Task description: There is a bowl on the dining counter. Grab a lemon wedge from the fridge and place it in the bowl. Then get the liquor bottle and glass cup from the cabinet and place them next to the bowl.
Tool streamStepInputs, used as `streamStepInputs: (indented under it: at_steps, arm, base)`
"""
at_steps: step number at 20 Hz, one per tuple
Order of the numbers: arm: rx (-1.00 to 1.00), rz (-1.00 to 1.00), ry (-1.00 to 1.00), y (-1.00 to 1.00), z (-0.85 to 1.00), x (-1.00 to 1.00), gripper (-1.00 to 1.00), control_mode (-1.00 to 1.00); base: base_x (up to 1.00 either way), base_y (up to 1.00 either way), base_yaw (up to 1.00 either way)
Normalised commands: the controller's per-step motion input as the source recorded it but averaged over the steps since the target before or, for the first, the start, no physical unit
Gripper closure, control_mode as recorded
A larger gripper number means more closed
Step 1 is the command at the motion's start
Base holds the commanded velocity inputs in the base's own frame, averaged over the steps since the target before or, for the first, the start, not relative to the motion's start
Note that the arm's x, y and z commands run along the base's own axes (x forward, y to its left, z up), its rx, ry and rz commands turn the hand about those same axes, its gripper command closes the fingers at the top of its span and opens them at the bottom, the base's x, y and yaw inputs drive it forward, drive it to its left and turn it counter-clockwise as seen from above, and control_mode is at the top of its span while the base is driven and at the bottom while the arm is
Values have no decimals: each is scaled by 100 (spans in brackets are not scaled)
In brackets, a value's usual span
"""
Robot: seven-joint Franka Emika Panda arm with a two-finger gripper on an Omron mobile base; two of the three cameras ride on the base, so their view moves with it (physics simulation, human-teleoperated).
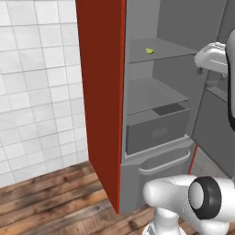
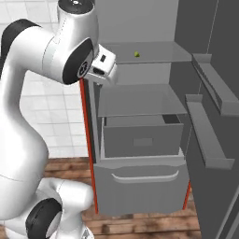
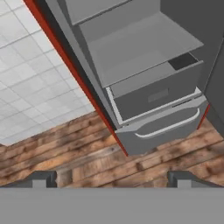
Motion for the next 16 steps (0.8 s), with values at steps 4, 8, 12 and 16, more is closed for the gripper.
streamStepInputs:
  at_steps: [4, 8, 12, 16]
  arm:
    - [14, 0, -1, 34, -81, -29, -100, -100]
    - [-2, 0, -9, 4, -54, -9, -100, -100]
    - [-2, 0, 0, 0, -21, 0, -100, -100]
    - [-1, 0, 0, -1, -5, 0, -100, 100]
  base:
    - [0, 0, 0]
    - [0, 0, 0]
    - [0, 0, 0]
    - [3, -9, 0]
